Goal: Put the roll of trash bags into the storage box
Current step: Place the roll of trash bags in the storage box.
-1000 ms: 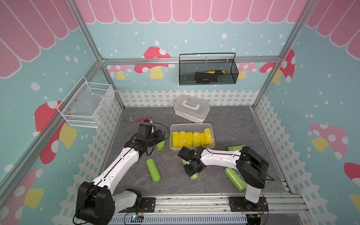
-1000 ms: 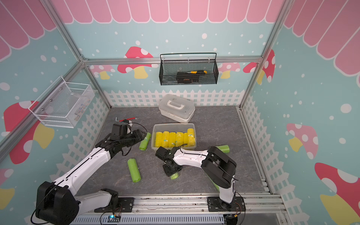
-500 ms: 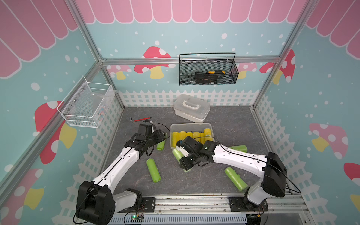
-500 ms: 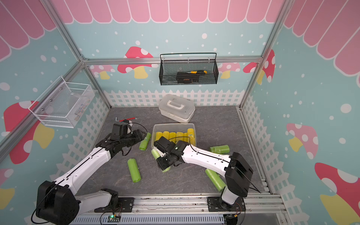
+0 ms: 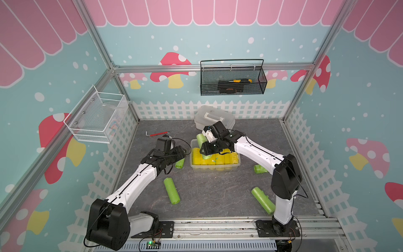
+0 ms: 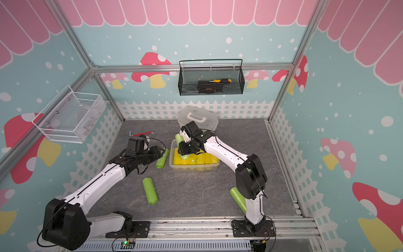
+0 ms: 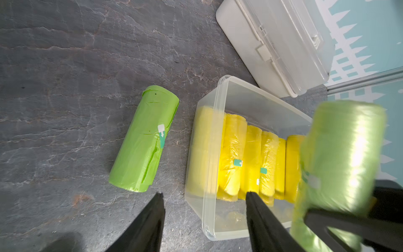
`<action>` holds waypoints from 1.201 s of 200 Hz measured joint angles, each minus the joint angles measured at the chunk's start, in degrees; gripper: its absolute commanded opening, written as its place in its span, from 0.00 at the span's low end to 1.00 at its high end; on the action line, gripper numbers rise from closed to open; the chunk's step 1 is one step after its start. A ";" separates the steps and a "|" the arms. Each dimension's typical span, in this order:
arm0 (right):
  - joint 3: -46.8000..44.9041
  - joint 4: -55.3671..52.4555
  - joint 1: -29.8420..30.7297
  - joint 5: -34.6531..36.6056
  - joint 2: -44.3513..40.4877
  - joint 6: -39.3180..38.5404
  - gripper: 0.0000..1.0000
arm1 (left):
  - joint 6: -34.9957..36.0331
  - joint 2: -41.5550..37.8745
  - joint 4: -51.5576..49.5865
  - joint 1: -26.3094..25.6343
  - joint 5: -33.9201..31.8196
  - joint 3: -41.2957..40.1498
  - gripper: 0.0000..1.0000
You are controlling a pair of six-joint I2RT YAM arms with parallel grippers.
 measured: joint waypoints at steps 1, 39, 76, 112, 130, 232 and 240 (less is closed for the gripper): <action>0.04 0.04 0.00 -0.02 0.15 0.04 0.45 | 0.00 -0.02 0.00 0.00 0.02 0.00 0.61; 0.55 2.93 -0.20 -3.93 7.08 3.96 0.44 | -0.17 -2.05 0.09 0.00 0.13 -1.40 0.62; 0.63 5.95 -0.17 -6.60 10.62 8.35 0.44 | -0.22 -3.17 0.07 0.00 0.13 -2.12 0.62; 0.66 8.81 -0.17 -8.28 11.10 11.54 0.46 | -0.22 -3.26 0.07 0.00 0.13 -2.32 0.62; 0.66 9.66 -0.17 -9.05 11.15 12.17 0.50 | -0.22 -3.26 0.07 0.00 0.13 -2.32 0.62; 0.70 9.77 -0.17 -12.39 11.65 11.43 0.62 | -0.22 -2.60 0.07 0.00 0.13 -2.32 0.62; 0.72 9.70 -0.20 -12.66 11.85 11.13 0.63 | -0.22 -2.60 0.07 0.00 0.13 -2.34 0.62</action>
